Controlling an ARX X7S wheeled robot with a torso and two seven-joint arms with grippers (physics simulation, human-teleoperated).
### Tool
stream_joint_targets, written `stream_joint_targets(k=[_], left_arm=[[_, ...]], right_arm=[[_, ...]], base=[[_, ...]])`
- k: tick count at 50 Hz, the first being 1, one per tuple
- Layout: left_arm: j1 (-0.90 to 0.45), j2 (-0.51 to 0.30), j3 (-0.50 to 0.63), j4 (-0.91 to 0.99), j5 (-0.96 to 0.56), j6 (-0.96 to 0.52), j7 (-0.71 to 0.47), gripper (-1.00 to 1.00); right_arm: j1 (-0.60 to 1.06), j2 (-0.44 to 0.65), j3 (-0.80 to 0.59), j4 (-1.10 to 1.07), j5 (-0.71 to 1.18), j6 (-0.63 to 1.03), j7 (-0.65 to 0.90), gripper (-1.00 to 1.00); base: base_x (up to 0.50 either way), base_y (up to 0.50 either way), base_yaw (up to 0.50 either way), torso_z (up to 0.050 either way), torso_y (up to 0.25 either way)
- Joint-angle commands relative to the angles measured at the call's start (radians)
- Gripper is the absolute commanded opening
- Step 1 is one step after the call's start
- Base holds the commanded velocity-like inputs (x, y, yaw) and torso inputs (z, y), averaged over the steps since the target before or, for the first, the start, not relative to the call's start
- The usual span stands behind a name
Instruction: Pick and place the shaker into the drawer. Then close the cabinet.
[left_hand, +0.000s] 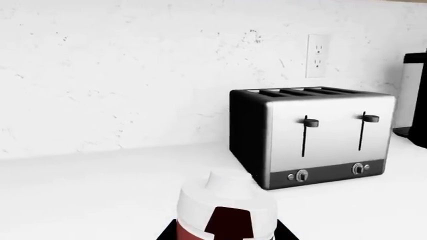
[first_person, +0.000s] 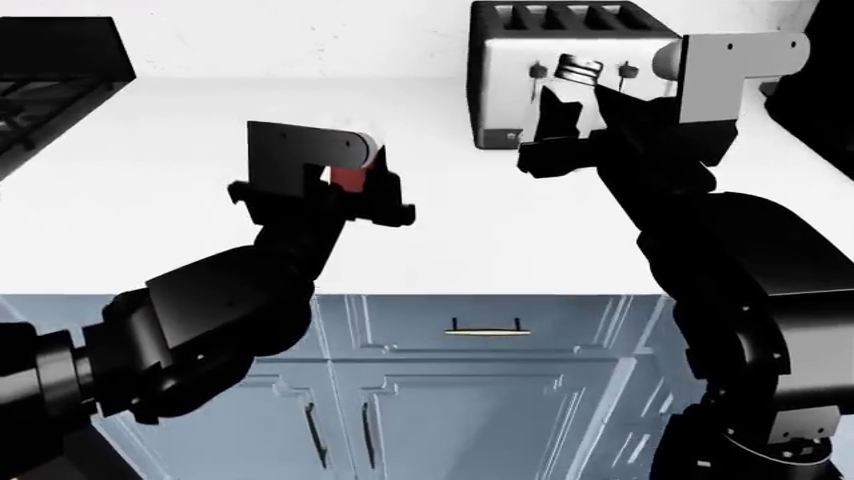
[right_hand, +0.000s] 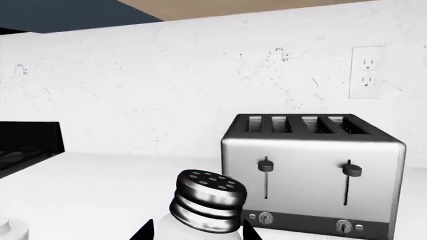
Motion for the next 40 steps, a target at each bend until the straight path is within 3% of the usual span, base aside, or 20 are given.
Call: stream_joint_targets(k=[1,40], left_arm=[[0.010,0.001,-0.004,0.002,-0.003,0.010,0.003,-1.00],[0.032,0.000,-0.017,0.005,-0.003,0.004,0.011,-1.00]], right_arm=[[0.004,0.004,-0.004,-0.013,0.007,0.006,-0.002,-1.00],[-0.006,0.015,-0.014,0.004,0.037,-0.003,0.014,-1.00]], base=[[-0.33,-0.50,0.00,0.000,0.000],[-0.36,-0.49,0.00,0.000,0.000]])
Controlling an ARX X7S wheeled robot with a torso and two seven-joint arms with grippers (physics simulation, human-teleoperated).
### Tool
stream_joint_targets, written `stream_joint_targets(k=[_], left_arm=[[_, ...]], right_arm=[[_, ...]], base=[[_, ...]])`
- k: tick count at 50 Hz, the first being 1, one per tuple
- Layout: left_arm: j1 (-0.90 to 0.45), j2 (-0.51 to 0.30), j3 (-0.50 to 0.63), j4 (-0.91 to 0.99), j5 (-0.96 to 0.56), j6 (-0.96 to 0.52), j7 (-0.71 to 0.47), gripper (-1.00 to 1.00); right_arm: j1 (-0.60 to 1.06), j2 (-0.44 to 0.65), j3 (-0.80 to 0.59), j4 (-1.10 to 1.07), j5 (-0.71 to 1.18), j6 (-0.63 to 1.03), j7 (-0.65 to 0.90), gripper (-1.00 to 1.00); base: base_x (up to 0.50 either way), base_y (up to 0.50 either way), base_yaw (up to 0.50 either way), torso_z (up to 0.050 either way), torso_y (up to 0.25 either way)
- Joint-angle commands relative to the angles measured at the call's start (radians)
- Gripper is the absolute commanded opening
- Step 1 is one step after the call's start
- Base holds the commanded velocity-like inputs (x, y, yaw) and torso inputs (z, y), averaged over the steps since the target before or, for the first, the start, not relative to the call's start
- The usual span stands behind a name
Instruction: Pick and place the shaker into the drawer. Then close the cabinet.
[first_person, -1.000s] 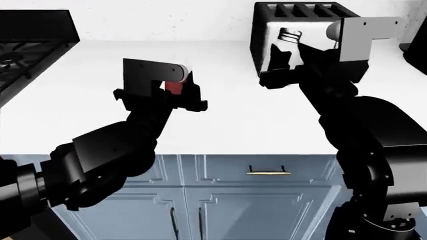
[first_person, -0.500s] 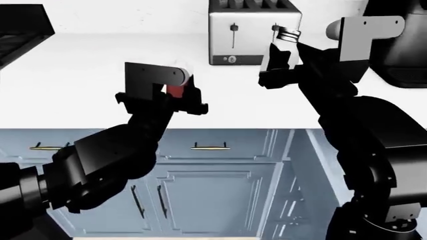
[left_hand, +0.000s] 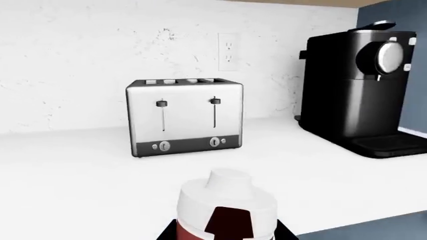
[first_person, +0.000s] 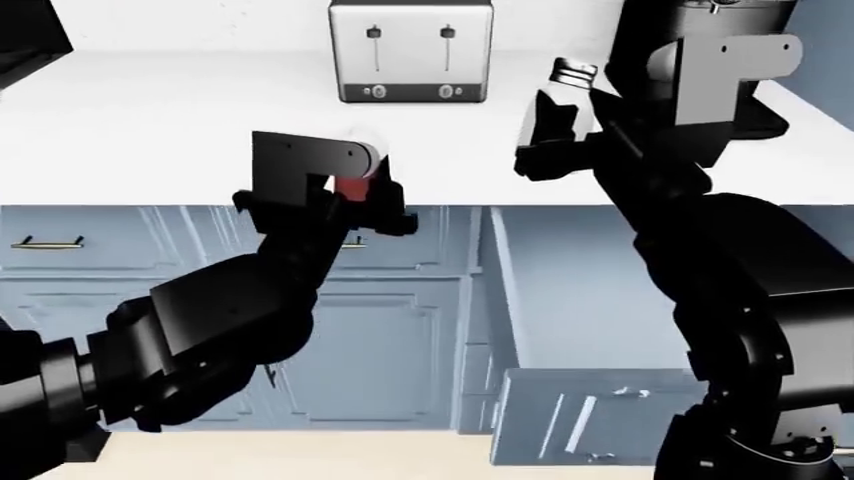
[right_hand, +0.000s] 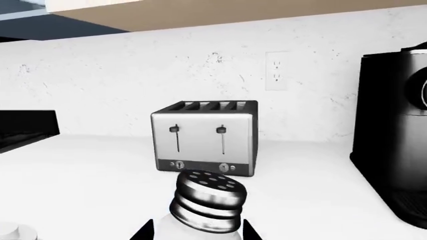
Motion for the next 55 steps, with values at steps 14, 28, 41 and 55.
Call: stream_joint_targets(k=[14,28,41,55], left_arm=[[0.025,0.006,-0.006,-0.014,-0.001,0.010,0.009,-1.00],[0.036,0.008,-0.006,-0.011,0.007,0.009,0.010,-1.00],[0.042,0.005,-0.010,-0.008,0.009,0.007,0.012,-1.00],[0.046,0.000,-0.014,0.000,0.013,0.004,0.010,-1.00]], right_arm=[[-0.022,0.002,-0.002,0.004,0.016,-0.010,0.001,-1.00],[-0.032,0.006,-0.006,0.003,0.026,-0.020,0.006,-1.00],[-0.038,0.012,-0.015,-0.009,0.031,-0.027,0.014,-1.00],[-0.047,0.024,-0.032,-0.017,0.033,-0.035,0.019,-1.00]], base=[[-0.11,-0.50,0.00,0.000,0.000],[0.02,-0.50,0.00,0.001,0.000],[0.24,-0.45,0.00,0.000,0.000],[0.50,-0.13,0.00,0.000,0.001]])
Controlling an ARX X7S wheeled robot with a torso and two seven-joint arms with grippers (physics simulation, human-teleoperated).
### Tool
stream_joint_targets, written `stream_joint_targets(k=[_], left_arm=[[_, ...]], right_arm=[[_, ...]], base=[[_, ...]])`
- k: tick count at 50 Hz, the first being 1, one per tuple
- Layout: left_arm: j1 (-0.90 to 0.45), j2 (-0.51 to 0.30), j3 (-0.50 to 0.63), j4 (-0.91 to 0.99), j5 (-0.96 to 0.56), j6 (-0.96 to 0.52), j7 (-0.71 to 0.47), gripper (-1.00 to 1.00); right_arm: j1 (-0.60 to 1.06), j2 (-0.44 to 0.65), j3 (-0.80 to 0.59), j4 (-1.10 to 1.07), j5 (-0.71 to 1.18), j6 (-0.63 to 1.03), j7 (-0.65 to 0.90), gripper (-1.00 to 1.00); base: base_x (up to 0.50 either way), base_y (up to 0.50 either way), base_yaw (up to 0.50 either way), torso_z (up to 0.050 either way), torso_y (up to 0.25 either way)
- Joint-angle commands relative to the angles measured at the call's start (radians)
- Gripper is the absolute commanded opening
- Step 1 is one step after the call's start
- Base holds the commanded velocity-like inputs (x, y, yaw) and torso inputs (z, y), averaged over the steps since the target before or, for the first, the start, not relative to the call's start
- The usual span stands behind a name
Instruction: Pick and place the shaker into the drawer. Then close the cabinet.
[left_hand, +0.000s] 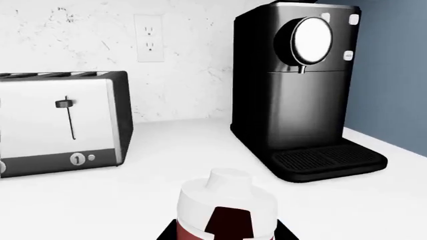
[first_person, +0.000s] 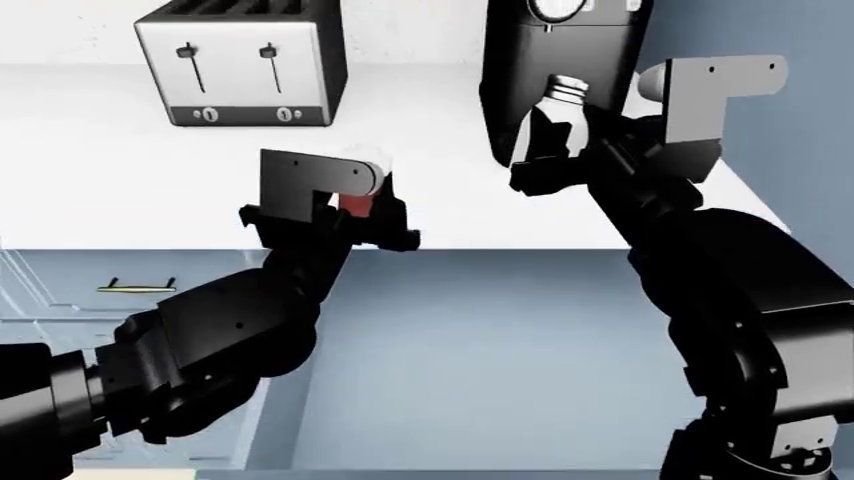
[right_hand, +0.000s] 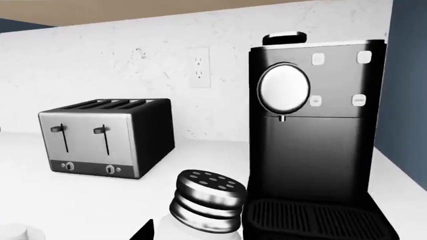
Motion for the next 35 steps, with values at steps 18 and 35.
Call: stream_joint_targets(k=[18,35], left_arm=[[-0.072,-0.061,0.091,0.191,0.034,-0.140,0.119,-1.00],[0.019,0.064,0.212,0.026,-0.021,-0.294,0.295,-1.00]], right_arm=[[0.214,0.147,-0.156,-0.241,0.008,0.297,-0.007,-1.00],[0.368,0.201,-0.082,-0.363,0.043,0.479,0.007,-1.00]], base=[[0.01,0.00,0.00,0.001,0.001],[0.00,0.00,0.00,0.000,0.000]])
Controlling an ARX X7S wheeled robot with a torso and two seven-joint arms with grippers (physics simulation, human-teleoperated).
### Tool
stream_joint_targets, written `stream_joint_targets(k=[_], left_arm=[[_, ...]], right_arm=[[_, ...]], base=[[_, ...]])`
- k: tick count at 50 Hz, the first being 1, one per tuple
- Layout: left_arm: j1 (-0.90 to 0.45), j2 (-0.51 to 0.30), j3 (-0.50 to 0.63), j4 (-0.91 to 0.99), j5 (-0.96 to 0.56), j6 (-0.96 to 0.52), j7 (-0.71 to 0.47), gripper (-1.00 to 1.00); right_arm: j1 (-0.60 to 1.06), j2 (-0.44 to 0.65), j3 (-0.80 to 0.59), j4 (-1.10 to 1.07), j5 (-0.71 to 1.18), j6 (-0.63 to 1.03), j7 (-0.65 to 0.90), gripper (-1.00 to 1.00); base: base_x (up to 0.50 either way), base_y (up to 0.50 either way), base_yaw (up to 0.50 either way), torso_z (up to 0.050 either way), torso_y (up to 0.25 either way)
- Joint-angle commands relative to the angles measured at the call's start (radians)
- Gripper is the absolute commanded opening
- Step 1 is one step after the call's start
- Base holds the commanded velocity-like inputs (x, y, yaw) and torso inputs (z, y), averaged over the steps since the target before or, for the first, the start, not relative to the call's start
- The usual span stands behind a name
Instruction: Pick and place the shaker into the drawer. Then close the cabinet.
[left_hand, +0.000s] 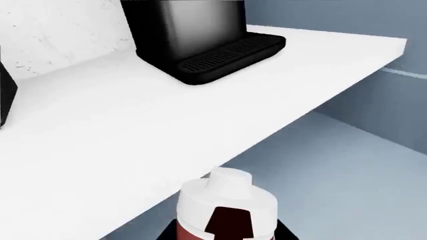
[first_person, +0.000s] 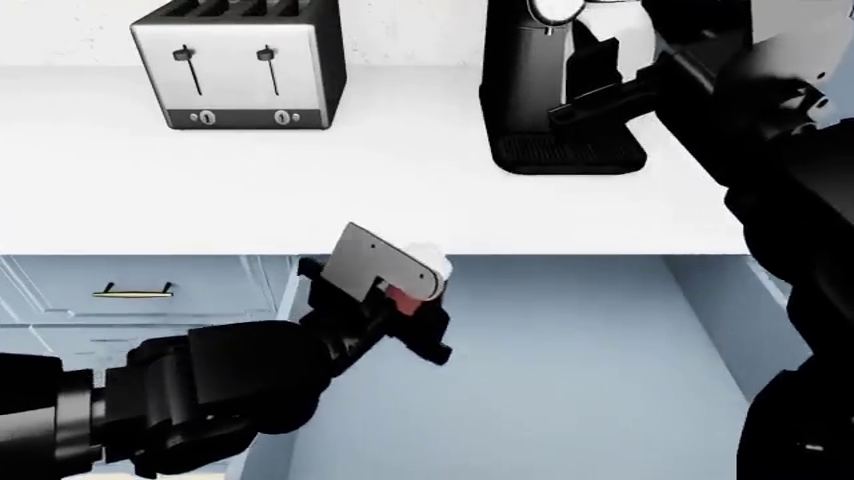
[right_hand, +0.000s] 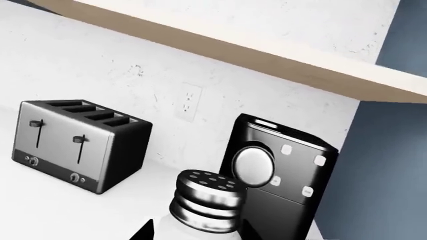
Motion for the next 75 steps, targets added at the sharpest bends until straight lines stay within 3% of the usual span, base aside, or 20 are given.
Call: stream_joint_targets(k=[1,9,19,20,27,35,42,53,64,75], left_arm=[[0.050,0.080,0.069,-0.113,-0.026,-0.081,0.110,-1.00],[0.126,0.168,0.108,-0.272,-0.029,-0.120,0.164,-1.00],[0.124,0.167,0.121,-0.222,-0.009,-0.134,0.136,-1.00],[0.110,0.161,0.114,-0.208,-0.013,-0.136,0.125,1.00],[0.035,0.079,0.059,-0.061,-0.033,-0.110,0.066,1.00],[-0.115,-0.067,-0.017,0.154,-0.049,-0.099,-0.021,1.00],[-0.196,-0.192,-0.054,0.305,-0.045,-0.094,-0.059,1.00],[-0.213,-0.314,-0.069,0.397,-0.024,-0.073,-0.099,1.00],[-0.210,-0.335,-0.086,0.404,-0.027,-0.055,-0.126,1.00],[-0.200,-0.356,-0.092,0.442,-0.018,-0.040,-0.141,1.00]], right_arm=[[0.079,0.029,0.049,-0.100,0.018,0.122,0.013,-1.00],[0.070,0.081,0.101,-0.116,0.283,0.130,0.214,-1.00],[0.046,0.102,0.111,-0.113,0.415,0.120,0.318,-1.00],[0.044,0.105,0.112,-0.112,0.422,0.119,0.323,-1.00],[0.029,0.116,0.108,-0.104,0.483,0.123,0.349,-1.00],[0.018,0.228,0.051,-0.025,0.838,0.126,0.532,-1.00],[0.045,0.312,-0.035,0.030,0.930,0.113,0.568,-1.00],[0.012,0.393,-0.186,0.088,0.877,0.073,0.463,-1.00],[-0.111,0.387,-0.436,0.159,0.692,-0.073,0.278,-1.00],[-0.241,0.324,-0.599,0.327,0.517,-0.256,0.183,-1.00]], base=[[0.00,0.00,0.00,0.000,0.000],[0.00,0.00,0.00,0.000,0.000],[0.00,0.00,0.00,0.000,0.000],[0.00,0.00,0.00,0.000,0.010],[0.00,0.00,0.00,0.000,0.000],[0.00,0.00,0.00,0.000,0.000],[0.00,0.00,0.00,0.000,0.000],[0.00,0.00,0.00,0.000,0.000],[0.00,0.00,0.00,0.000,0.000],[0.00,0.00,0.00,0.000,0.000]])
